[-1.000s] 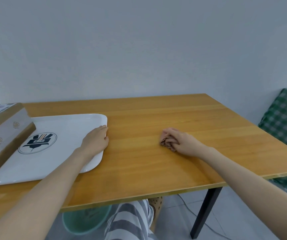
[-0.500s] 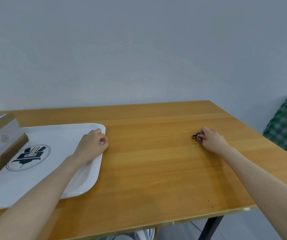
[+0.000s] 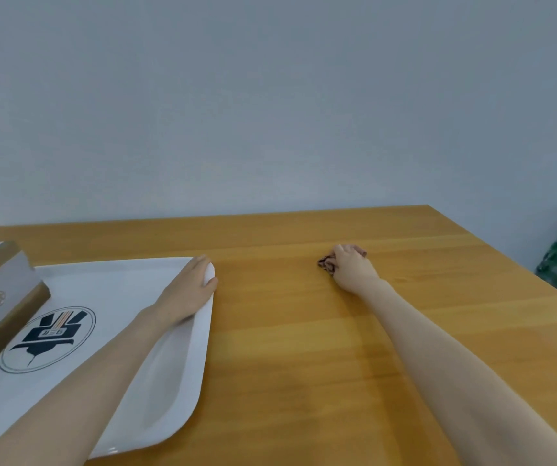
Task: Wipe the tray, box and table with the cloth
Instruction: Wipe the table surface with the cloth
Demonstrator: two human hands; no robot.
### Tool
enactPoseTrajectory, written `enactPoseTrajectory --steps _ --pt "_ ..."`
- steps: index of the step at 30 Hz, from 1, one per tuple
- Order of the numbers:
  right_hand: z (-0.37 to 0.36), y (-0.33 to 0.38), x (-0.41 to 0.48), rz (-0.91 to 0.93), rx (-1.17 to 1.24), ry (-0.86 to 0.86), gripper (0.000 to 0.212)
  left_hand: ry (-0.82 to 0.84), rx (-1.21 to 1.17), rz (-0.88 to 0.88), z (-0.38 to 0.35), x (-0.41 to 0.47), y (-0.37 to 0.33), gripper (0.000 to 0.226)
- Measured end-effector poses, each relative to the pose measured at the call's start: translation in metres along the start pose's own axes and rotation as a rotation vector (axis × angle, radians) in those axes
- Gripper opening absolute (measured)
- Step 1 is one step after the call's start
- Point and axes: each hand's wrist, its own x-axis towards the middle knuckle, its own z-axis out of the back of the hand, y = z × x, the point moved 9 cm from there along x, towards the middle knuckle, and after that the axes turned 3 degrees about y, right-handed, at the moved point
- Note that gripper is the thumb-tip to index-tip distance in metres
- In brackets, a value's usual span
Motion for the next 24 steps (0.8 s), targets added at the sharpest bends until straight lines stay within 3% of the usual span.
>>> enactPoseTrajectory --steps 4,8,12,18,24 --pt "-0.014 0.066 0.015 0.141 -0.03 0.023 0.034 0.007 0.003 0.035 0.0 0.009 0.009 0.053" --pt "-0.03 0.134 0.018 0.274 -0.012 0.073 0.033 -0.102 0.049 0.037 0.013 0.01 0.008 0.024" --pt "-0.047 0.178 0.016 0.38 0.13 0.131 0.028 -0.105 0.169 0.099 0.018 0.013 0.002 0.033" --pt "-0.045 0.172 0.015 0.41 0.232 0.161 0.029 -0.126 0.274 0.121 0.017 0.017 -0.009 0.036" --pt "-0.029 0.126 0.026 0.286 0.304 0.16 0.037 -0.138 0.286 0.119 0.018 0.015 -0.009 0.035"
